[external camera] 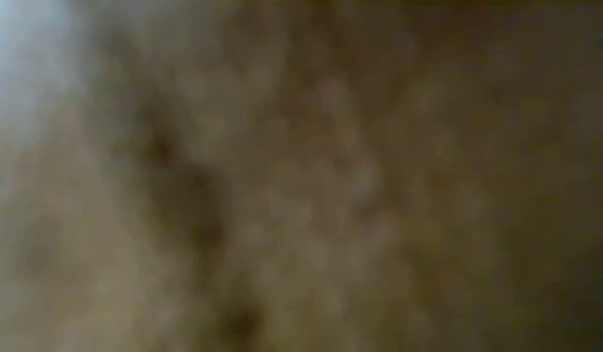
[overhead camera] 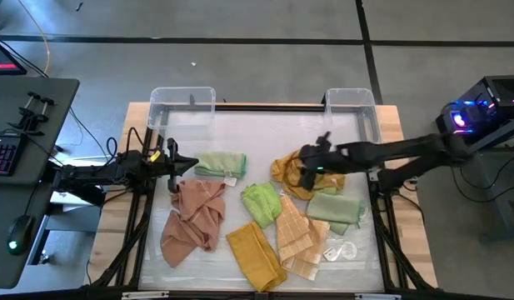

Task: Sort towels by color in basket
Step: Put the top dark yellow microfiber cloth into the left transparent bin

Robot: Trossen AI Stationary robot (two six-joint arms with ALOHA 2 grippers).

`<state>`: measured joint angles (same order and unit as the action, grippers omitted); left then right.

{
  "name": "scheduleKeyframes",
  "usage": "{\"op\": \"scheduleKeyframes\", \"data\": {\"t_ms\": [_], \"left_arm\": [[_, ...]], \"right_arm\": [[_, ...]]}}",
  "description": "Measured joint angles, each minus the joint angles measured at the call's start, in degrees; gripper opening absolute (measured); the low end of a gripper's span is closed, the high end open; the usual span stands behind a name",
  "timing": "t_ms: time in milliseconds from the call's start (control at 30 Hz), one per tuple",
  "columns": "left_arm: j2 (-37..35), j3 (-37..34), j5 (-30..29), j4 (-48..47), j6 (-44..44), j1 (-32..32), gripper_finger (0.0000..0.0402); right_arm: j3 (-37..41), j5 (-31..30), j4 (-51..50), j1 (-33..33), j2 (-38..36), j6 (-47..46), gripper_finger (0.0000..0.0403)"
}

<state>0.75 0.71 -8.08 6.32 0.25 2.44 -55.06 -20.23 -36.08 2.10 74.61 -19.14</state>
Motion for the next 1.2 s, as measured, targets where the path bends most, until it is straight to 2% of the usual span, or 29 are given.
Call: {"op": "scheduleKeyframes", "data": {"t_ms": [167,333,467,600,667,733,867,967,1033,1100,1200], "left_arm": [[0.0,0.0,0.0,0.0,0.0,0.0,0.0000],[0.0,0.0,0.0,3.1,2.1,0.0,0.0000],[0.0,0.0,2.3,4.6,4.4,0.0,0.0000],[0.3,0.0,4.6,4.5,8.8,-0.7,0.0000],[0.9,0.0,4.4,4.6,12.6,-1.5,0.0000],[2.0,0.0,4.5,6.5,18.3,-2.5,0.0000],[5.7,0.0,4.6,11.7,29.9,-4.6,0.0000],[9.2,0.1,4.5,15.3,36.4,-5.3,0.0001],[11.9,0.1,4.5,18.1,39.5,-5.3,0.0003],[14.4,0.3,4.3,19.8,42.0,-5.3,0.0010],[18.5,1.7,3.3,22.2,44.3,-5.3,0.0031]], "right_arm": [[-0.5,7.1,-3.2,-3.8,11.0,-3.6,0.0244],[-0.4,8.7,-3.6,-7.2,20.2,-4.4,0.0237],[-0.7,10.6,-2.5,-8.3,25.6,-4.1,0.0186],[-0.7,10.0,1.5,-7.5,27.7,-2.1,0.0094],[-0.5,8.7,5.4,-6.6,27.6,0.2,0.0043],[-0.4,6.3,8.9,-5.6,26.6,2.0,0.0016],[-0.1,0.2,18.2,-4.2,23.3,1.7,0.0031],[-0.3,-0.7,29.0,-3.8,21.6,7.6,0.0026],[-0.2,1.1,38.0,-4.6,21.6,12.2,0.0014],[-0.3,6.5,47.3,-6.3,21.5,15.8,0.0009],[-0.4,12.9,58.6,-9.7,23.2,15.7,0.0014]]}}
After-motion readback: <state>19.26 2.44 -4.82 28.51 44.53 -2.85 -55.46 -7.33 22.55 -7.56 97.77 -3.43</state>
